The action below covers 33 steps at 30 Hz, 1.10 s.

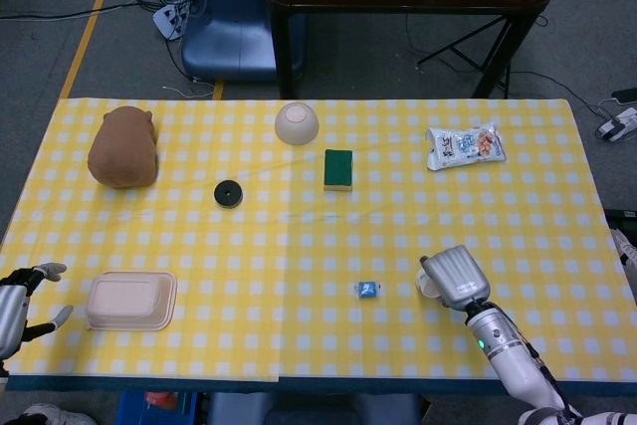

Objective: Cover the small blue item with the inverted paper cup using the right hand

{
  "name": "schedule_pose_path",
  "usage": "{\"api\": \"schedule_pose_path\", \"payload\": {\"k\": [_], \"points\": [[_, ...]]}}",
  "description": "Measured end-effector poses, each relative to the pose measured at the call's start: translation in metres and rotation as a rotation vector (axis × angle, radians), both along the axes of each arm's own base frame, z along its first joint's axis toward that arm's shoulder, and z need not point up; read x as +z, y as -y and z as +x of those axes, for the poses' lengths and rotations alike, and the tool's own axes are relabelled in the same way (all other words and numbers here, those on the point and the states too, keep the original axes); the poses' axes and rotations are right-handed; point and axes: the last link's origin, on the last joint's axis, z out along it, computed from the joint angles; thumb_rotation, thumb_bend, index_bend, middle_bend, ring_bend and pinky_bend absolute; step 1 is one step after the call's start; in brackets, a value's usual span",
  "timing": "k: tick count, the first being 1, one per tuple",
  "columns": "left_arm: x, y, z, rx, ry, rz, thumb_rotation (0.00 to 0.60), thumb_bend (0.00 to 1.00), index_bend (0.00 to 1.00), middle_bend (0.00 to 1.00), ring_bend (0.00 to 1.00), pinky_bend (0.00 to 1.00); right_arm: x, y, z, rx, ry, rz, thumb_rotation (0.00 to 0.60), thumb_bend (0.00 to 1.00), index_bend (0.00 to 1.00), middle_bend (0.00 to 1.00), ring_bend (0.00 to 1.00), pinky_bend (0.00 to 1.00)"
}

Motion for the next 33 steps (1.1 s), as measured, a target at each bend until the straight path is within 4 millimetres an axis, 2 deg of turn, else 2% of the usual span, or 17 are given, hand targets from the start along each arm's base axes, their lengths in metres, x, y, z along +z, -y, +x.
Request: {"api": "schedule_pose_path", "payload": {"k": [9,18,28,33], "points": [[-0.001,0.000,0.000,0.002,-0.003,-0.001,0.600,0.22,0.40,0.43,0.37,0.49,0.016,0.011,-0.010,-0.067,0.188,-0.039,0.600,0.00,0.53,1.00,1.00,1.00],[-0.003,-0.001,-0.001,0.010,-0.010,-0.008,0.600,0.22,0.40,0.43,0.37,0.49,0.027,0.035,-0.032,-0.160,0.516,-0.057,0.600,0.00,0.53,1.00,1.00,1.00],[-0.001,-0.002,-0.002,0.018,-0.005,-0.004,0.600,0.22,0.40,0.43,0.37,0.49,0.020,0.064,-0.051,-0.273,0.912,0.034,0.600,0.00,0.53,1.00,1.00,1.00],[-0.001,-0.002,-0.002,0.015,-0.003,-0.004,0.600,0.22,0.40,0.43,0.37,0.49,0.010,0.079,-0.053,-0.327,1.033,0.113,0.600,0.00,0.53,1.00,1.00,1.00]]}}
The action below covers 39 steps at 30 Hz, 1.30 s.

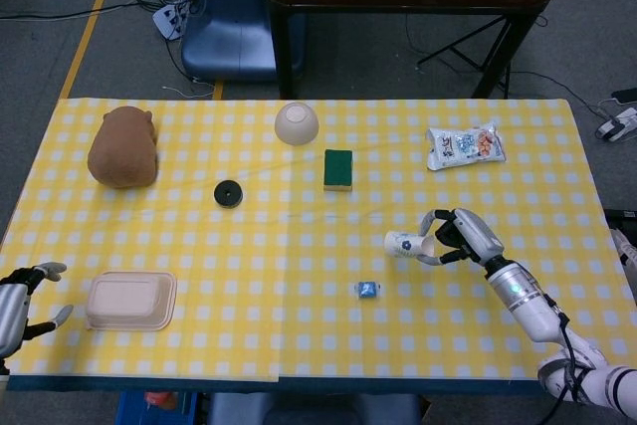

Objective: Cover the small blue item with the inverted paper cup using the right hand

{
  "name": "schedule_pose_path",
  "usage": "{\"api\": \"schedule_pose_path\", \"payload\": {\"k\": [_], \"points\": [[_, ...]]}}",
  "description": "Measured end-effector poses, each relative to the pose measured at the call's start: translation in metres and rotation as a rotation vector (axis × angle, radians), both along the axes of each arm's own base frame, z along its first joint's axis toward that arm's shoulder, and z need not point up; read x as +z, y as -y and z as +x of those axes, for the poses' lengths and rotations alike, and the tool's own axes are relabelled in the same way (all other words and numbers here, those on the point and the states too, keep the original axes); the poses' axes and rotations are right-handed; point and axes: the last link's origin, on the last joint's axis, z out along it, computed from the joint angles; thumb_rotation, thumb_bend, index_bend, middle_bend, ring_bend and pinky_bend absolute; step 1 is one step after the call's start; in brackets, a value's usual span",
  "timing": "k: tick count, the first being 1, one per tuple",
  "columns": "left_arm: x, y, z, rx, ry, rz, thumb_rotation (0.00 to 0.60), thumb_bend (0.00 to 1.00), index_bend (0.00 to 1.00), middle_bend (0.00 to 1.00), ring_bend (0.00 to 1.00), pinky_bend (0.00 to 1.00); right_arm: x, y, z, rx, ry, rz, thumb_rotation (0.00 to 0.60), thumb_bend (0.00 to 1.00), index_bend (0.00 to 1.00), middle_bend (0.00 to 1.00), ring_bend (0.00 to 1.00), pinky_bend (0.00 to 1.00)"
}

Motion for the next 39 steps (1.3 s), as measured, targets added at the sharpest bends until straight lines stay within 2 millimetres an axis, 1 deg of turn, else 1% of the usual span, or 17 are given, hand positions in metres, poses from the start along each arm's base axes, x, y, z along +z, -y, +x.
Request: {"api": "schedule_pose_path", "payload": {"k": [5,9,13,20,23,30,33,39], "points": [[0.002,0.000,-0.001,0.002,0.004,0.008,0.600,0.22,0.40,0.43,0.37,0.49,-0.014,0.014,0.001,-0.020,0.065,0.075,0.600,0.00,0.53,1.00,1.00,1.00],[0.003,0.000,-0.001,0.008,0.007,0.011,0.600,0.22,0.40,0.43,0.37,0.49,-0.026,0.023,0.002,-0.028,0.075,0.122,0.600,0.00,0.50,1.00,1.00,1.00],[0.004,0.000,-0.002,0.009,0.009,0.013,0.600,0.22,0.40,0.43,0.37,0.49,-0.035,0.028,0.003,-0.019,0.046,0.151,0.600,0.00,0.43,1.00,1.00,1.00],[0.007,-0.001,-0.002,0.012,0.016,0.022,0.600,0.22,0.40,0.43,0.37,0.49,-0.037,0.031,0.001,-0.018,0.008,0.151,0.600,0.00,0.25,1.00,1.00,1.00],[0.008,0.000,-0.002,0.012,0.015,0.024,0.600,0.22,0.40,0.43,0.37,0.49,-0.034,0.029,-0.001,-0.010,-0.010,0.137,0.600,0.00,0.20,1.00,1.00,1.00],[0.007,0.000,-0.001,0.009,0.014,0.020,0.600,0.22,0.40,0.43,0.37,0.49,-0.014,0.023,-0.004,0.037,-0.071,0.061,0.600,0.00,0.19,1.00,1.00,1.00],[0.007,-0.001,-0.001,0.010,0.014,0.021,0.600,0.22,0.40,0.43,0.37,0.49,-0.005,0.019,-0.002,0.079,-0.138,0.017,0.600,0.00,0.20,1.00,1.00,1.00],[0.006,-0.001,-0.001,0.011,0.012,0.021,0.600,0.22,0.40,0.43,0.37,0.49,0.008,0.006,0.014,0.181,-0.342,-0.066,0.600,0.00,0.23,1.00,1.00,1.00]]}}
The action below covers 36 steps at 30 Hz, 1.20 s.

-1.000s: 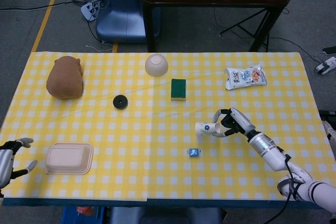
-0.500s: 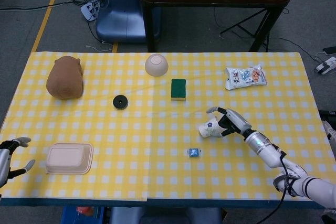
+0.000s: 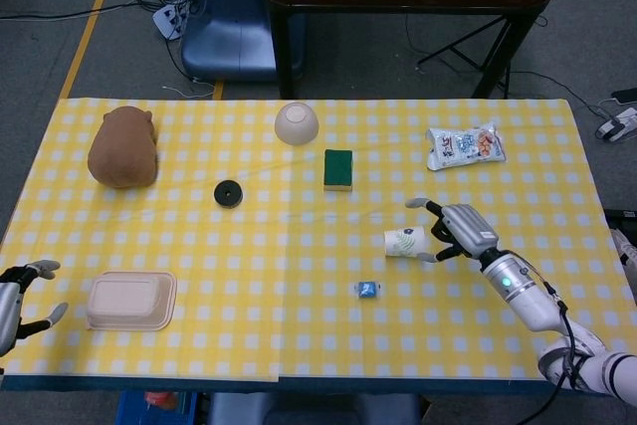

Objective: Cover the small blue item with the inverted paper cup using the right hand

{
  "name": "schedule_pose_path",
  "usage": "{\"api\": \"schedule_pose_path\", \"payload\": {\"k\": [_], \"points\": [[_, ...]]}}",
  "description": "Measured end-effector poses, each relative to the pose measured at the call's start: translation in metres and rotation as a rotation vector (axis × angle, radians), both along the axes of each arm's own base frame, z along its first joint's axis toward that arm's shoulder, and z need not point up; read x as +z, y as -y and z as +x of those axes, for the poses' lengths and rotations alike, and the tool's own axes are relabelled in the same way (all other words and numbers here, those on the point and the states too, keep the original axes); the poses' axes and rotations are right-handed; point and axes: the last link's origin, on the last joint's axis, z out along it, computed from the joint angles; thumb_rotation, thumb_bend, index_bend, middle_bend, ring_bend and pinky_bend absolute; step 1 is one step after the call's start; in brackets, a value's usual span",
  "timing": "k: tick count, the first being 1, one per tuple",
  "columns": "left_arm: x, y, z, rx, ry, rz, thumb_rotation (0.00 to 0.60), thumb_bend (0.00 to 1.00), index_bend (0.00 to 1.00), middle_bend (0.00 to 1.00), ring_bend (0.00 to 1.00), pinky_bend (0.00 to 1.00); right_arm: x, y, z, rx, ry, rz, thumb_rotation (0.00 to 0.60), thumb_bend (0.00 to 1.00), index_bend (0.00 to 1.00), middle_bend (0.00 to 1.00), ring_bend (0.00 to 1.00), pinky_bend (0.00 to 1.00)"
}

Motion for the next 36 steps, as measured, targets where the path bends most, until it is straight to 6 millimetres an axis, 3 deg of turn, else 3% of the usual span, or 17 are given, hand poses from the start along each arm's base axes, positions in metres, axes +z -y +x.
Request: {"api": "schedule_pose_path", "payload": {"k": [10,16,25,36], "points": [[0.001,0.000,0.000,-0.002,0.006,0.001,0.600,0.22,0.40,0.43,0.37,0.49,0.005,-0.014,0.037,0.080,-0.393,-0.121,0.600,0.00,0.23,1.00,1.00,1.00],[0.005,0.002,0.001,-0.005,0.019,0.010,0.600,0.22,0.40,0.43,0.37,0.49,-0.005,-0.008,0.053,0.018,-0.546,-0.126,0.600,0.00,0.25,1.00,1.00,1.00],[0.008,0.003,0.001,-0.010,0.029,0.012,0.600,0.22,0.40,0.43,0.37,0.49,-0.041,0.005,0.086,-0.028,-0.593,-0.059,0.600,0.00,0.26,1.00,1.00,1.00],[0.010,0.003,0.001,-0.012,0.041,0.015,0.600,0.22,0.40,0.43,0.37,0.49,-0.059,0.017,0.090,-0.043,-0.635,-0.044,0.600,0.00,0.30,1.00,1.00,1.00]]}}
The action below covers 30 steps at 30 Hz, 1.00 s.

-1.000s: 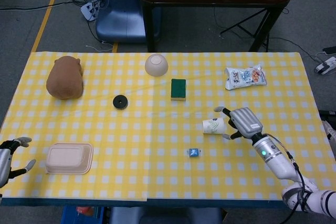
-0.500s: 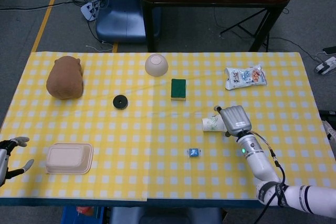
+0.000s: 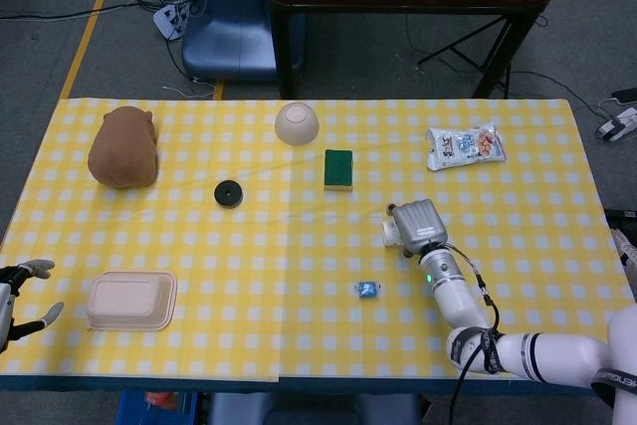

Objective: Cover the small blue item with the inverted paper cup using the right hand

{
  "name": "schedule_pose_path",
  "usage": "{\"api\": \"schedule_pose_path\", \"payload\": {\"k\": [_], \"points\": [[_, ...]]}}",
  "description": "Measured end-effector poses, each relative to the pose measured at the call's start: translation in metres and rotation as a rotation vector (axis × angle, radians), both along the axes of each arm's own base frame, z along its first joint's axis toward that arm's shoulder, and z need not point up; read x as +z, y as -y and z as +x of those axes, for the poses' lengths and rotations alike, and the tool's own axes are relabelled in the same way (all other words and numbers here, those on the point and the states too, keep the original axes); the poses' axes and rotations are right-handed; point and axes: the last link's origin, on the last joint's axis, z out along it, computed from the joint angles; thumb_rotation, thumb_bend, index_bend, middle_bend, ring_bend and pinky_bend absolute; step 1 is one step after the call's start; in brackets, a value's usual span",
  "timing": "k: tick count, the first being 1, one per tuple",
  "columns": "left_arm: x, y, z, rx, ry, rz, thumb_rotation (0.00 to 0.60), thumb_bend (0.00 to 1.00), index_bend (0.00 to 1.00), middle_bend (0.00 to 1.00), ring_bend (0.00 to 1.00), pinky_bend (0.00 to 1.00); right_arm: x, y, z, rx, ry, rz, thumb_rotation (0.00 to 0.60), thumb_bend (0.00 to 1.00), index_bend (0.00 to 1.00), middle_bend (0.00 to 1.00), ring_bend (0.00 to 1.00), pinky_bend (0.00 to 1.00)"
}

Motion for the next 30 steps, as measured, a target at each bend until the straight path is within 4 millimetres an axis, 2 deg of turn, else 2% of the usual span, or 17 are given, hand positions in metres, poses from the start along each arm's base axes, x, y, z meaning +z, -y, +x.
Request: {"api": "schedule_pose_path", "payload": {"k": [23,30], "points": [[0.005,0.000,0.000,0.000,0.022,0.007,0.600,0.22,0.40,0.43,0.37,0.49,-0.029,0.022,0.007,-0.005,-0.060,0.002,0.600,0.01,0.39,1.00,1.00,1.00],[0.005,0.001,0.000,-0.002,0.025,0.007,0.600,0.22,0.40,0.43,0.37,0.49,-0.032,0.024,0.009,0.004,-0.058,0.002,0.600,0.05,0.55,1.00,1.00,1.00]]}}
